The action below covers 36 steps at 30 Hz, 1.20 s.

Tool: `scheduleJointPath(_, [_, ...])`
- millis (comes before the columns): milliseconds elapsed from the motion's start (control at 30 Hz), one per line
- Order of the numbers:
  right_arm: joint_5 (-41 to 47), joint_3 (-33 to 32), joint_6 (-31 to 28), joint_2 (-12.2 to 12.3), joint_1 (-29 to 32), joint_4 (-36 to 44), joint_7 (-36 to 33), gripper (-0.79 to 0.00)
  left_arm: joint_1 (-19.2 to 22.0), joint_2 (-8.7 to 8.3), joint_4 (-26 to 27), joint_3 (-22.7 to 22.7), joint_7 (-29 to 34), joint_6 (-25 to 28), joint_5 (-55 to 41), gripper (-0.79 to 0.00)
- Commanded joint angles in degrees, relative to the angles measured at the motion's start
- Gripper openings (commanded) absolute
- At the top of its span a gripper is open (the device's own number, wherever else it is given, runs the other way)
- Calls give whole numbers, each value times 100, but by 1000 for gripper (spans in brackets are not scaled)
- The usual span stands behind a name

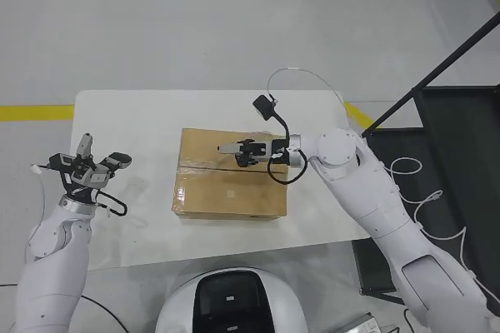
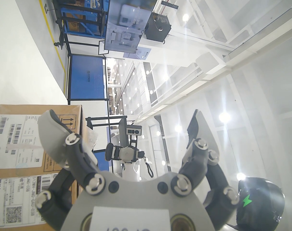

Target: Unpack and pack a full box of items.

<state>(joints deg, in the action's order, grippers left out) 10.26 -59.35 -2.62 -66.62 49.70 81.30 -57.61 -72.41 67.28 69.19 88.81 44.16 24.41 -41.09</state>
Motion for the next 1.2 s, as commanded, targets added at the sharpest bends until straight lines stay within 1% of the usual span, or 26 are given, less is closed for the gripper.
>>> scheduleJointPath(0, [-181,-171,185,67,149,129,-32,0,36,7,-12,-44,-21,-16,62,0])
scheduleJointPath(100, [-245,-315,280,117,319,225,7,0,70,16,-31,-80,-41,-15,82,0])
scheduleJointPath(167, [-249,-310,304,115,307,173,50,0,82,22,-39,-98,-42,-10,73,0])
scheduleJointPath(533, [-151,264,169,-107,-273,-816,490,0,26,22,14,-33,-50,39,44,0])
scheduleJointPath(567, [-126,294,153,-124,-308,-874,507,-142,18,23,20,-32,-52,42,43,0])
scheduleJointPath(600, [-128,319,146,-137,-343,-939,533,-308,10,24,25,-31,-56,46,47,0])
scheduleJointPath(633, [-147,344,139,-149,-377,-989,558,-453,3,24,30,-29,-62,49,56,0])
scheduleJointPath(667, [-152,364,124,-159,-398,-1029,575,-511,-4,24,34,-27,-66,46,58,0])
scheduleJointPath(700, [-147,377,113,-167,-412,-1071,581,-631,-11,24,39,-22,-67,39,56,0])
scheduleJointPath(733, [-156,388,117,-173,-425,-1109,588,-785,-16,24,44,-14,-71,38,52,0])
scheduleJointPath(900, [-509,408,183,-165,-475,-1101,698,-785,-32,24,63,-2,-86,18,66,0])
scheduleJointPath(1167, [-1475,389,404,-85,-381,-607,916,-785,-25,34,69,-21,-56,17,52,0])
